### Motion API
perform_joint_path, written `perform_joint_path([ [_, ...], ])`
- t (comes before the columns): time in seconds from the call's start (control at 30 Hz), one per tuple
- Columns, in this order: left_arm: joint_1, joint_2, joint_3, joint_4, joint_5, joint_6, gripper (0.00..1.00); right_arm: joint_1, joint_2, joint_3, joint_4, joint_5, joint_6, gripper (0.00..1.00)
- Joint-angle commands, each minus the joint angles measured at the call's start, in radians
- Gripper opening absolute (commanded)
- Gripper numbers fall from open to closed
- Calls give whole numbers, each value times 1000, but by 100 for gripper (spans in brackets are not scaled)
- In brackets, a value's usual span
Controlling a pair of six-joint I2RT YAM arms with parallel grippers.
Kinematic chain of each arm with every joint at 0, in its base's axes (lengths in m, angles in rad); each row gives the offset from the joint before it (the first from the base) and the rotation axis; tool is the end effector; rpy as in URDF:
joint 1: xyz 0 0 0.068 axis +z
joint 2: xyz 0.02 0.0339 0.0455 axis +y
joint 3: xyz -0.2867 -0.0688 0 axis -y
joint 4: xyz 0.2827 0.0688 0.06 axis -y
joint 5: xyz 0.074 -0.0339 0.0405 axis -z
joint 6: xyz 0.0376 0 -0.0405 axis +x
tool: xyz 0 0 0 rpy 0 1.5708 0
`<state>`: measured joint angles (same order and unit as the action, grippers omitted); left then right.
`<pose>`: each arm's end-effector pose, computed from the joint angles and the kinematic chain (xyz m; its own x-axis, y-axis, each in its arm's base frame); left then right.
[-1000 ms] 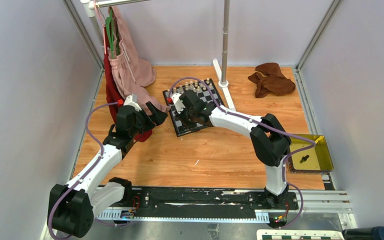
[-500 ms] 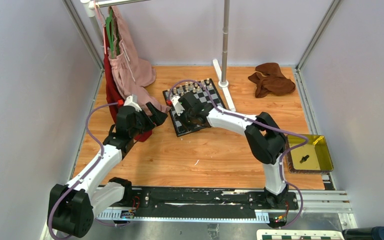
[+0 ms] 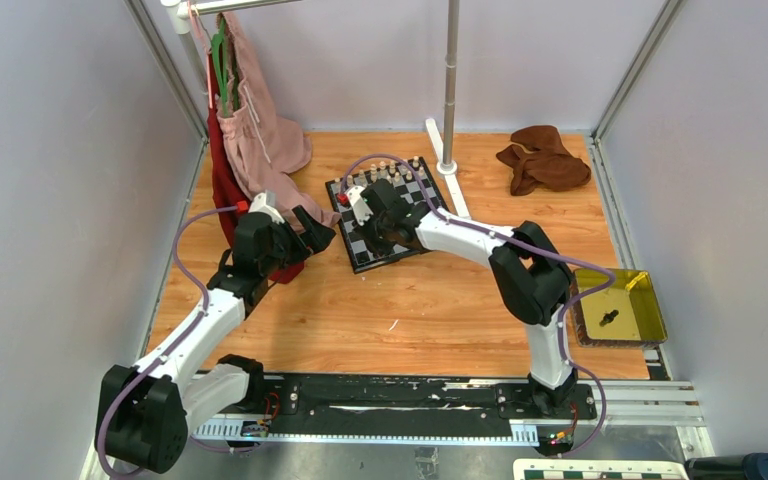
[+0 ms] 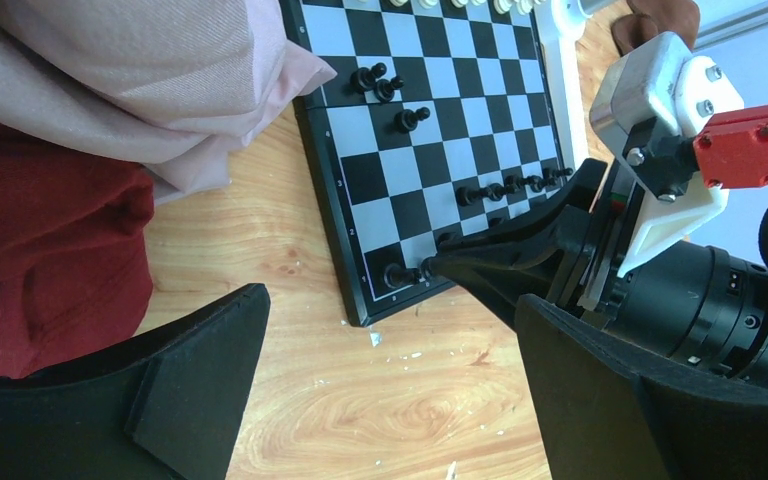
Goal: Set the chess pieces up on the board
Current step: Place the chess piece on the chessboard.
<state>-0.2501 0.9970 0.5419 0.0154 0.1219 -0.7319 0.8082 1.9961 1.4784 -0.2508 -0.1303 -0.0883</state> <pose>0.2366 -0.0652 0.2365 -0.5422 -0.5461 -0.6386 -0.0136 0.7656 -0.6432 0.3375 0.3603 0.2095 -0.4094 -0.5550 -0.7241 -0.8207 0.5707 0.0266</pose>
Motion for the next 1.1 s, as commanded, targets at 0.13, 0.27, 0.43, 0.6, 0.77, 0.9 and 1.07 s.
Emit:
perform_joint_path([
  [0.13, 8, 11, -18, 19, -2, 9, 100, -22, 19, 25, 13, -9, -2, 0],
  [0.27, 8, 6, -19, 16, -2, 11, 100, -22, 21, 19, 20, -16, 0, 0],
  [0.43, 8, 10, -22, 15, -4, 11, 100, -23, 28, 18, 26, -21, 5, 2],
  [0.6, 8, 12, -20, 15, -3, 13, 100, -24, 38, 20, 29, -21, 9, 8],
  [0.77, 8, 15, -20, 15, -3, 17, 100, -22, 37, 20, 30, -24, 12, 15],
  [0.9, 8, 18, -21, 18, -1, 17, 100, -23, 31, 26, 30, -18, 10, 25],
  [1.07, 8, 19, -25, 24, 2, 16, 100, -24, 21, 39, 22, -13, 7, 30],
])
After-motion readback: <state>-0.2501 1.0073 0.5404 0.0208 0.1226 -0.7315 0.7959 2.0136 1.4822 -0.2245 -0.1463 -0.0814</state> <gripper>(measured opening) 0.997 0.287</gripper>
